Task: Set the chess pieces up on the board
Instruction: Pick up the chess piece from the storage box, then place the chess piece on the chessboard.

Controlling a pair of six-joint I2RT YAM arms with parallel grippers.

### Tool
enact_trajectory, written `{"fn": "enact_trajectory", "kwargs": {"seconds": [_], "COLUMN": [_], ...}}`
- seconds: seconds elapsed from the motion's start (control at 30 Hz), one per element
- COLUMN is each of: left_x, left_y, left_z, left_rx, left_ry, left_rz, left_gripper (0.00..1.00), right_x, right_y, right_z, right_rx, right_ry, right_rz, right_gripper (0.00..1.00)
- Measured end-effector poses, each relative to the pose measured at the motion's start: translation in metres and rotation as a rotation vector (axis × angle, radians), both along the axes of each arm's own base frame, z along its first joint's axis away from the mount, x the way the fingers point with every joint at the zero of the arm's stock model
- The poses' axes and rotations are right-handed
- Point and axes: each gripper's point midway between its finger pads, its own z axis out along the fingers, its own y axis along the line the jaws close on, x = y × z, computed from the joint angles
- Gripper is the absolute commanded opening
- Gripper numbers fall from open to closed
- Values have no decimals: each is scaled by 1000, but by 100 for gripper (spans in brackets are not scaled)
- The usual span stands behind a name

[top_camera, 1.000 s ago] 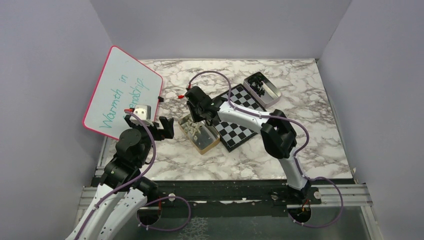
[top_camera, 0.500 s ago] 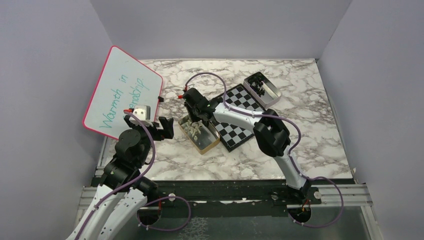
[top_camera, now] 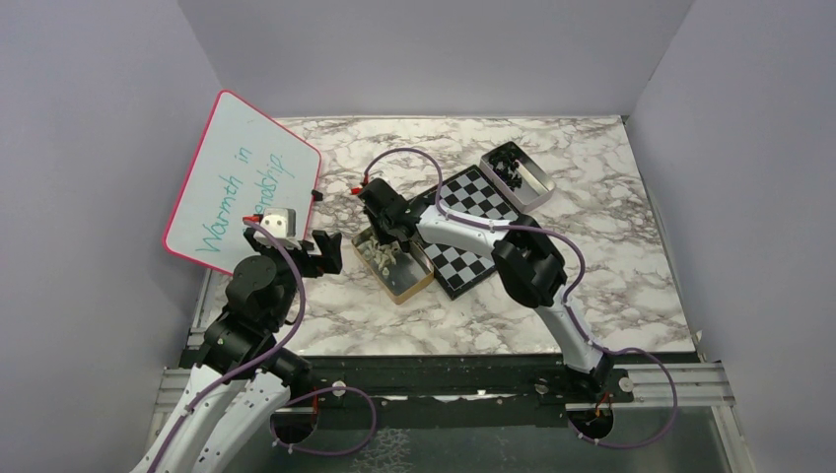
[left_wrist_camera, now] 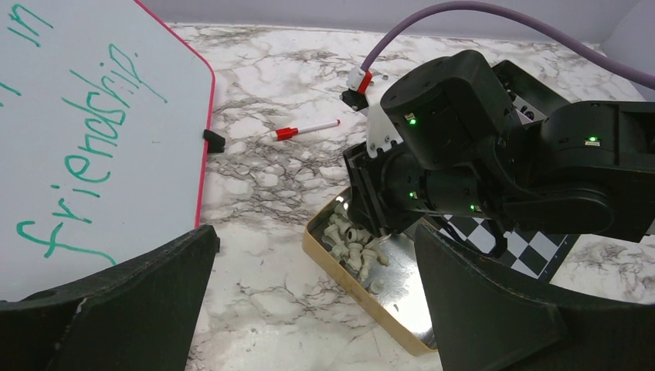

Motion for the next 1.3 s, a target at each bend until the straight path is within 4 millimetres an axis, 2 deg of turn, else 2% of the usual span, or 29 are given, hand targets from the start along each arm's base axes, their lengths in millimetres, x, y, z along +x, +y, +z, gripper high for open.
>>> {"fn": "enact_trajectory", "kwargs": {"seconds": [0.2, 0.47, 0.6, 0.8, 0.93, 1.13, 1.3], "left_x": [0, 0, 0, 0, 0, 3, 5], "left_y": [0, 0, 0, 0, 0, -2, -2], "left_z": [0, 0, 0, 0, 0, -6, -7], "left_rx": [0, 0, 0, 0, 1, 13, 16], "left_ry": [0, 0, 0, 0, 1, 22, 29], "left_rz": [0, 2, 2, 2, 2, 2, 2], "left_gripper": [99, 99, 99, 99, 99, 99, 99], "right_x": [1, -2, -11, -23, -33, -47, -45], "right_y": [-1, 0, -3, -14, -36, -87, -125], "right_z": [0, 6, 28, 78, 96, 94, 94], "right_rx": [-7, 5, 42, 119, 128, 82, 64], "right_ry": [-5, 2, 8, -18, -40, -43, -53], "right_rz": [1, 11, 20, 13, -21, -103, -192], "right_gripper": [16, 14, 14, 14, 14, 14, 14]}}
